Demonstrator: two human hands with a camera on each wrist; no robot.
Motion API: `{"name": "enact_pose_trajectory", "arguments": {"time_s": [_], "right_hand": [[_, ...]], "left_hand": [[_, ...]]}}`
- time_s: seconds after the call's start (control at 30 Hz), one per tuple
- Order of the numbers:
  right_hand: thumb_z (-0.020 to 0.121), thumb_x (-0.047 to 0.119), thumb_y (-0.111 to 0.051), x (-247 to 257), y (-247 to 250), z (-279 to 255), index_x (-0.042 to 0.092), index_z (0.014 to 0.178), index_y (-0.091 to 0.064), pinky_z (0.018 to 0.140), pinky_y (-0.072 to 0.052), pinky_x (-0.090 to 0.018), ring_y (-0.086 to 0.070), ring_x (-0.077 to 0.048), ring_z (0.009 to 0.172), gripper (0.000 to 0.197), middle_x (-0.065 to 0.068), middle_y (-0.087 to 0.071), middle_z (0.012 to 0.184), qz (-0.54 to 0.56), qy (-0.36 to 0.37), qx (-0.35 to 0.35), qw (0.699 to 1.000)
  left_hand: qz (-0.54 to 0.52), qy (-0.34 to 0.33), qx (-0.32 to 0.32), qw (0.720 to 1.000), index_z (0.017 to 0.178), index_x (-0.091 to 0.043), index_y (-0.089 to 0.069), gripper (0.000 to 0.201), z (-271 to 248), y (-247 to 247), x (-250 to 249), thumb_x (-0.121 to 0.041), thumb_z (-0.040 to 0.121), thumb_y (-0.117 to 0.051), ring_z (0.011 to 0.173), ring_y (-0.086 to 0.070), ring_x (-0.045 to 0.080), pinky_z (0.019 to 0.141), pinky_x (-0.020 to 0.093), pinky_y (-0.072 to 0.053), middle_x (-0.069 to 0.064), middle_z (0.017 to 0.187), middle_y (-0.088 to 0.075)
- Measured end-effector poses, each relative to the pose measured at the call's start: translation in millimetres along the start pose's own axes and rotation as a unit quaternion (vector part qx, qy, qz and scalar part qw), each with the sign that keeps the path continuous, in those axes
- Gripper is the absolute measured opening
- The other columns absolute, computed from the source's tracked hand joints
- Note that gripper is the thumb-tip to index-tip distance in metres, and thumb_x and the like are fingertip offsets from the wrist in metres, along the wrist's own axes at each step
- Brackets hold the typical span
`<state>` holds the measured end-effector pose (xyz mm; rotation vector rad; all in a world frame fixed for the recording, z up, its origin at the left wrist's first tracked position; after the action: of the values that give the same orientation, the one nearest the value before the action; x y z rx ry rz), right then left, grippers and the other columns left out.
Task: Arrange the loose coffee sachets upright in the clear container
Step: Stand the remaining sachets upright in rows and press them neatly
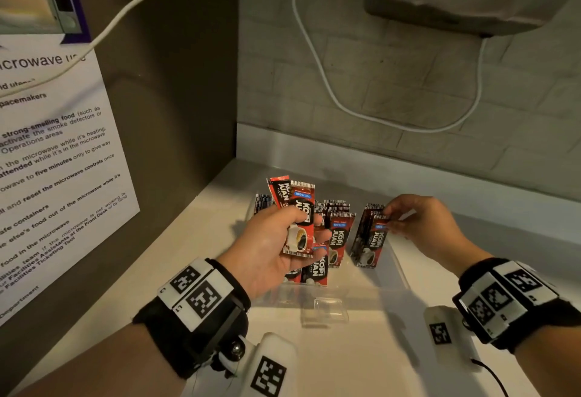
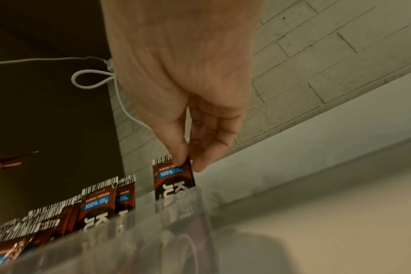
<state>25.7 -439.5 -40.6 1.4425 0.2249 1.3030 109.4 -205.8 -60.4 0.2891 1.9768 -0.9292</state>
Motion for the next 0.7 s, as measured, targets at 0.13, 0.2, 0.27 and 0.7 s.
{"name": "enact_pose_trajectory", "arguments": {"time_s": [0.13, 0.2, 0.27, 0.7], "right_hand": [[0.077, 0.003, -0.075, -2, 1, 1, 0.031, 0.074, -0.062, 0.058, -0.04, -0.024, -0.056, -0.018, 0.062, 0.031, 0.002, -0.064, 0.08, -0.011, 0.002, -0.005, 1.0], [0.077, 0.007, -0.076, 3, 7, -1, 0.031, 0.076, -0.059, 0.057, -0.038, -0.023, -0.056, -0.02, 0.067, 0.03, 0.002, -0.061, 0.083, -0.017, 0.014, -0.024, 0.999], [0.08, 0.017, -0.076, 17, 16, -5, 0.028, 0.084, -0.059, 0.06, -0.038, -0.026, -0.056, -0.021, 0.075, 0.02, 0.0, -0.06, 0.087, -0.037, 0.032, -0.049, 0.998], [0.085, 0.001, -0.064, 93, 11, -33, 0.009, 0.073, -0.066, 0.062, -0.042, -0.033, -0.052, -0.026, 0.066, 0.014, -0.01, -0.064, 0.065, 0.251, 0.04, 0.108, 0.961]], "left_hand": [[0.035, 0.023, 0.036, 0.998, 0.115, -0.009, -0.063, 0.021, -1, -6, 6, -0.014, 0.096, -0.055, 0.09, -0.073, 0.028, 0.053, 0.037, -0.058, 0.012, 0.102, -0.074], [0.053, 0.024, 0.049, 0.997, 0.116, -0.01, -0.064, 0.023, -1, -8, 8, -0.016, 0.094, -0.059, 0.094, -0.072, 0.029, 0.052, 0.033, -0.058, 0.012, 0.102, -0.074], [0.067, 0.02, 0.056, 0.996, 0.117, -0.011, -0.064, 0.026, -1, -10, 9, -0.015, 0.091, -0.062, 0.091, -0.073, 0.027, 0.049, 0.028, -0.056, 0.014, 0.101, -0.074], [0.153, 0.014, 0.098, 0.983, 0.1, -0.013, -0.064, 0.018, -4, -28, 17, -0.013, 0.083, -0.07, 0.068, -0.07, 0.021, 0.041, 0.018, -0.045, 0.016, 0.092, -0.074]]}}
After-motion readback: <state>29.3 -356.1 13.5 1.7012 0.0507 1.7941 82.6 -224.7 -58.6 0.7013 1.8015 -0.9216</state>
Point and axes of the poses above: each hand's wrist, its own z-axis towards the middle knuckle, its own y-axis out of the back of the hand, x = y × z, the point moved 8 cm from there along z, towards the middle knuckle
